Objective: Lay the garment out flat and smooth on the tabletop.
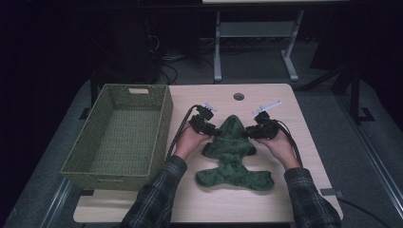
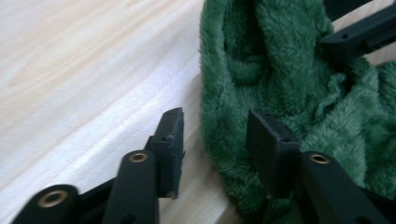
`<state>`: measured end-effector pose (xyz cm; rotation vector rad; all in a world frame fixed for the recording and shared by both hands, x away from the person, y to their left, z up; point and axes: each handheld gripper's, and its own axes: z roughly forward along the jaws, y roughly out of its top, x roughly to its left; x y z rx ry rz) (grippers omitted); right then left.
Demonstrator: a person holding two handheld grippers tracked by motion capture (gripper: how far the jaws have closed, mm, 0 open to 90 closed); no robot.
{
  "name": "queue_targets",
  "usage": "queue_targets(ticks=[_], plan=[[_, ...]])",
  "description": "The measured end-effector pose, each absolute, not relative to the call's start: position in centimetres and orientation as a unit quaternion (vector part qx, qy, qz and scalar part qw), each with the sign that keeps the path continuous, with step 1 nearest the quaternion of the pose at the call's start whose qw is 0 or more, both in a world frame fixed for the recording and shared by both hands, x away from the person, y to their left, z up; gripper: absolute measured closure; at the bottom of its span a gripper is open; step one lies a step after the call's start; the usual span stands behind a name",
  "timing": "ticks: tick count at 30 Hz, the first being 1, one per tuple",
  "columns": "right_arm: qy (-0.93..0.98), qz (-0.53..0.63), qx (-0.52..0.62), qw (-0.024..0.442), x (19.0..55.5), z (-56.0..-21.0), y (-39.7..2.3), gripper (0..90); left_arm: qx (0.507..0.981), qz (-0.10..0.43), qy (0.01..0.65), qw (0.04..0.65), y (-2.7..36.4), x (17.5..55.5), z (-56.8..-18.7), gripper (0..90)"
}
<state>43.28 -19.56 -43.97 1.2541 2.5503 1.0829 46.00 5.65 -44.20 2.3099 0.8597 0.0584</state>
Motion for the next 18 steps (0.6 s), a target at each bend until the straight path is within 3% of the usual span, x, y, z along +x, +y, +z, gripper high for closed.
queue_targets(ticks=[4,9,18], plan=[[0.836,0.356,0.414,0.041,43.5,-44.4,-19.6,70.4,0.883,0.016,0.335,0.328,5.4,46.0,-44.7,71.7],[0.837,0.356,0.414,0.037,43.6,-44.6,-19.7,84.2,0.887,0.015,0.329,0.323,5.4,46.0,-44.7,86.5],[0.834,0.363,0.41,0.071,42.8,-42.5,-20.6,86.4,0.873,0.054,0.331,0.354,6.3,45.3,-42.1,88.3]])
